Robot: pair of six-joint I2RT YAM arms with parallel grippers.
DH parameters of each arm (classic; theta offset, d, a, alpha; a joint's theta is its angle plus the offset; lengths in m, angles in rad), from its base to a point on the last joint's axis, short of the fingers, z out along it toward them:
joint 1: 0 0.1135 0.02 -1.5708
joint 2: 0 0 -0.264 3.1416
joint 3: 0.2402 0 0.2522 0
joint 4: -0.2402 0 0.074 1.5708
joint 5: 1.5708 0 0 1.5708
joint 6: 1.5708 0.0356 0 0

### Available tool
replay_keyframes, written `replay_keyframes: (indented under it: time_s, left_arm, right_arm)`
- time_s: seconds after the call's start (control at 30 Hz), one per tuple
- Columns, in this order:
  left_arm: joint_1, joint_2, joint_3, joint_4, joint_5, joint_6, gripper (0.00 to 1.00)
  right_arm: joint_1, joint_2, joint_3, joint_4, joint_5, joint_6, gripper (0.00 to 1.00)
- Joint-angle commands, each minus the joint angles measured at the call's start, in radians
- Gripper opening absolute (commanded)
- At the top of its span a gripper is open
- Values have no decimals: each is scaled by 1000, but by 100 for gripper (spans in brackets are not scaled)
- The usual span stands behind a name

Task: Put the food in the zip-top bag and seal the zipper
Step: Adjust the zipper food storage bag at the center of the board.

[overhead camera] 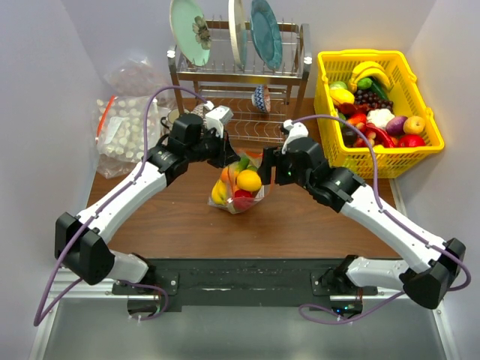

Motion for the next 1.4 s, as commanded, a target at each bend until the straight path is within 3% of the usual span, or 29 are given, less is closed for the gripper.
replay_keyframes:
  time_s: [0.0, 0.3, 0.4, 0.43, 0.5, 0.53, 0.93, 1.23, 1.37]
  left_arm:
    - [2, -30, 44, 19, -7, 3, 0]
    - [2, -41, 36, 19, -15, 3, 0]
    - [2, -41, 38, 20, -12, 2, 0]
    - [2, -39, 38, 19, -12, 2, 0]
    - [2, -41, 39, 19, -13, 2, 0]
    - [2, -39, 39, 19, -13, 2, 0]
    - [2, -35, 45, 16, 2, -6, 0]
    - [2, -15, 300, -196, -41, 70, 0]
    - [2, -10, 241, -169, -18, 61, 0]
  right_arm:
    - [-1, -12, -82, -32, 43, 112, 66]
    - [1, -32, -171, 35, 60, 150, 59]
    - [-1, 1, -172, 34, 49, 150, 45]
    - [1, 8, -171, 38, 36, 150, 29]
    - [-1, 21, -163, 43, 17, 138, 14]
    - [1, 23, -157, 40, 8, 133, 0]
    - [-1, -17, 210, -60, 40, -18, 0]
    - [1, -6, 87, -61, 100, -12, 0]
    - [-1, -22, 67, -52, 111, -11, 0]
